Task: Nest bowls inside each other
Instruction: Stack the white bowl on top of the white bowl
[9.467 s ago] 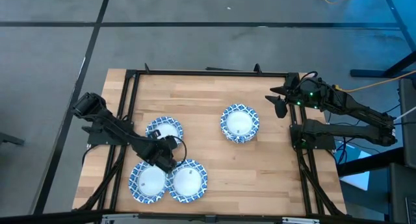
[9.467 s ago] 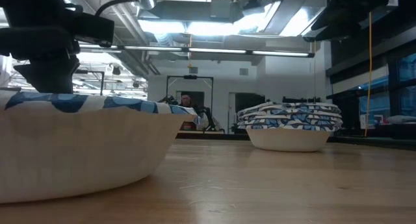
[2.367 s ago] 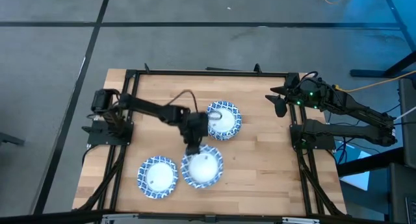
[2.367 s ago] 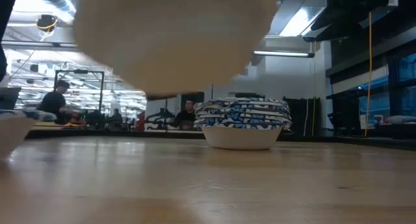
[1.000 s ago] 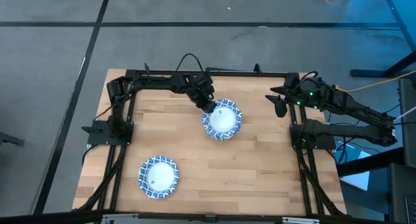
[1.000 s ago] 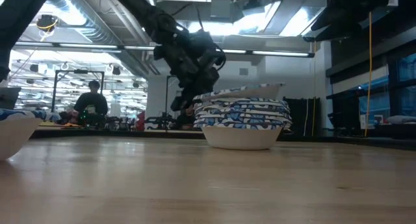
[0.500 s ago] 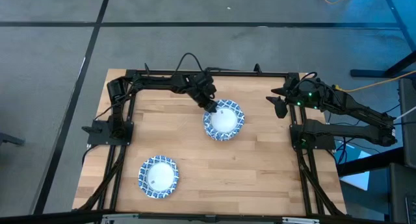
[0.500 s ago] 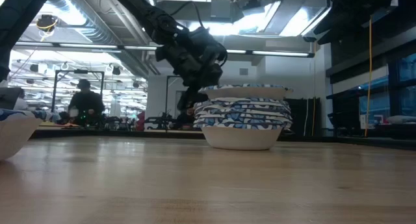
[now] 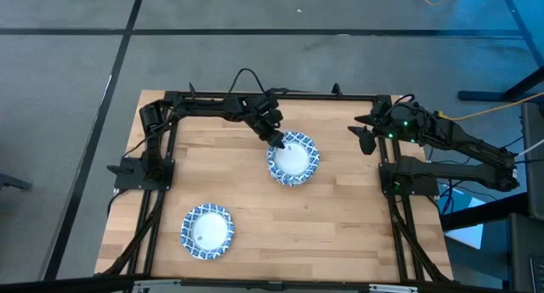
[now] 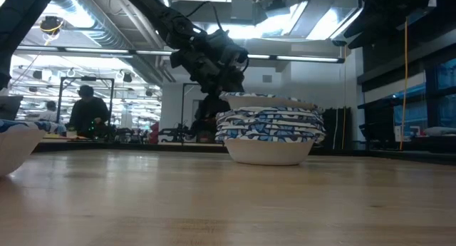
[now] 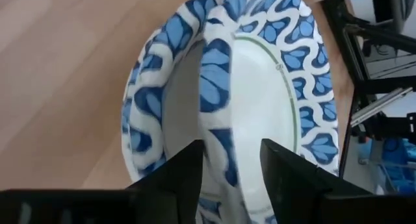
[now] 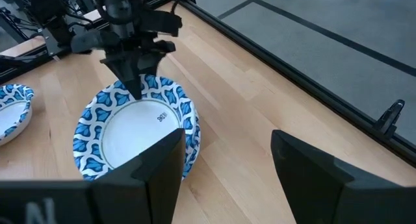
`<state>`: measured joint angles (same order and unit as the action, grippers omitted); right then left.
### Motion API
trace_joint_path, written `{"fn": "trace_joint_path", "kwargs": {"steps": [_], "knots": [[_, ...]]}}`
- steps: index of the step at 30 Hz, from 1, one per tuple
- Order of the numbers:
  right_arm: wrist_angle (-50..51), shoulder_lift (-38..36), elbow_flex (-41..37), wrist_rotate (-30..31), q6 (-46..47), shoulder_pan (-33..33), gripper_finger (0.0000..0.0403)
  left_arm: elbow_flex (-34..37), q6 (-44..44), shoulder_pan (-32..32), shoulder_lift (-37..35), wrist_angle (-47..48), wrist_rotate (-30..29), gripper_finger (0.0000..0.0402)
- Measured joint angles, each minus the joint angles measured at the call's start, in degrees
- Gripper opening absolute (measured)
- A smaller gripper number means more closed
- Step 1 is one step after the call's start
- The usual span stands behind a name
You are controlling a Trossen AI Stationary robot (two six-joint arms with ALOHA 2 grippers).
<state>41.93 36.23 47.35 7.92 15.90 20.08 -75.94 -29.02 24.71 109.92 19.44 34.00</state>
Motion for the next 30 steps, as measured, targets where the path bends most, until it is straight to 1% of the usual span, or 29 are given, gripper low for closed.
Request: {"fn": "trace_joint_path", "kwargs": {"steps": [4,7,10,15,17,19,22,26,30], "knots": [[0.0,0.0,0.0,0.0,0.0,0.0,0.0228,0.0,1.1,0.5,-1.5,2.4,-1.4,0.0147],[0.0,0.0,0.0,0.0,0.0,0.0,0.0228,0.1,2.7,1.1,-3.6,5.2,-5.5,0.0147],[0.0,0.0,0.0,0.0,0.0,0.0,0.0228,0.0,5.0,1.7,-6.8,9.3,-11.7,0.0147],[0.0,0.0,0.0,0.0,-0.3,0.0,0.0228,0.0,9.1,3.5,-13.8,17.2,-24.4,0.0147],[0.0,0.0,0.0,0.0,-0.5,0.0,0.0228,0.0,10.5,4.1,-16.6,22.1,-27.2,0.0147],[0.0,0.0,0.0,0.0,-0.6,0.0,0.0228,0.0,11.7,4.4,-19.1,26.1,-27.6,0.0147],[-0.1,0.0,0.0,0.0,-0.6,0.0,0.0228,0.0,13.0,3.7,-22.8,32.4,-26.5,0.0147],[-0.1,0.0,0.0,0.0,-1.2,0.0,0.0228,0.0,15.3,0.6,-26.4,40.8,-25.6,0.0147],[-0.1,0.0,0.0,0.0,-1.5,0.0,0.0228,0.0,18.9,-4.0,-29.2,47.6,-25.5,0.0147]]}}
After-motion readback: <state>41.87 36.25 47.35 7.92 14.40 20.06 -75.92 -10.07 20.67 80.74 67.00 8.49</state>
